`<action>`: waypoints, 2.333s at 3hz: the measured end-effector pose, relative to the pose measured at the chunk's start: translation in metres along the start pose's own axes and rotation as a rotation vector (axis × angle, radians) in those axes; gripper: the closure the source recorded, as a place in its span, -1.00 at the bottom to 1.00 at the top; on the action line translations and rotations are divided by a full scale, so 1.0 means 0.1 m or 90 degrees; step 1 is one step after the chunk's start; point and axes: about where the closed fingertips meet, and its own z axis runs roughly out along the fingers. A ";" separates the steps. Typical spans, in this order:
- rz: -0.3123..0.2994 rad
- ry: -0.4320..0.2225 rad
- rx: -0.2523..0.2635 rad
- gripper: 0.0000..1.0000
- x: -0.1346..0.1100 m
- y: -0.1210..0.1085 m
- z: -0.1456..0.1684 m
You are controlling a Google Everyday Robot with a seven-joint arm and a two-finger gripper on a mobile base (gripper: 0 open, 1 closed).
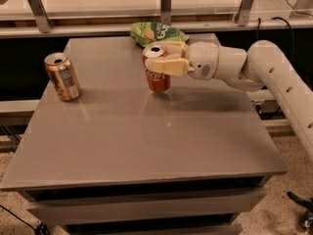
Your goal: Place coke can upright
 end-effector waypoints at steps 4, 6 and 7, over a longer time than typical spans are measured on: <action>0.046 0.016 0.030 -0.77 0.21 -0.05 -0.15; 0.070 0.061 0.071 -1.00 0.28 -0.04 -0.33; 0.059 0.139 0.073 -1.00 0.08 -0.01 -0.36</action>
Offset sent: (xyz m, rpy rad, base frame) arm 0.0045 -0.0203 -0.0202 0.0037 0.0718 -0.0611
